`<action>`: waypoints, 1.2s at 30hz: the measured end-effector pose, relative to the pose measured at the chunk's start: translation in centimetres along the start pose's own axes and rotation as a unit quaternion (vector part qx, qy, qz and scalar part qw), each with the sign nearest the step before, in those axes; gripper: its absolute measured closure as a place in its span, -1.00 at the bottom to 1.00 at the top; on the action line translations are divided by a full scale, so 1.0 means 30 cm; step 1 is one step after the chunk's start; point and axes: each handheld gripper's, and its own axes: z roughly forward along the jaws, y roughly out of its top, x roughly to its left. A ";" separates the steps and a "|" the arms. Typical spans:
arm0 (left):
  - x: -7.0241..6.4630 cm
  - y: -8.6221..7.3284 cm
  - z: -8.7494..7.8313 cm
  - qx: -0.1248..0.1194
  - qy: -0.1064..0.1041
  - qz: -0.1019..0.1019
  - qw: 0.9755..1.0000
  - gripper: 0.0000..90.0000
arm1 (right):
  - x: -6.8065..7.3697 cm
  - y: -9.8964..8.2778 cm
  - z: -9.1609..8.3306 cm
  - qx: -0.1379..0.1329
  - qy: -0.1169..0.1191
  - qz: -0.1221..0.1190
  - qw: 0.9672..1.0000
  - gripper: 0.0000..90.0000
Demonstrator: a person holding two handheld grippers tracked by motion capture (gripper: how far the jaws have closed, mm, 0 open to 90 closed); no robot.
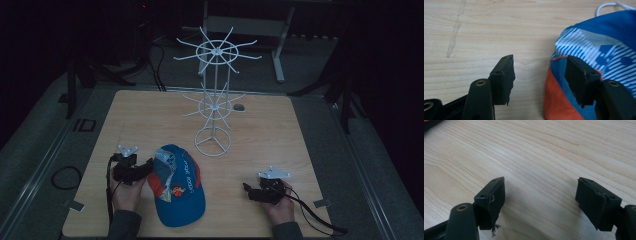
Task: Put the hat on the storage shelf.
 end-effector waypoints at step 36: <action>-0.249 0.100 -0.023 0.001 -0.064 0.035 0.997 -0.50 | 0.001 0.001 0.000 0.000 0.001 0.003 1.000 -0.47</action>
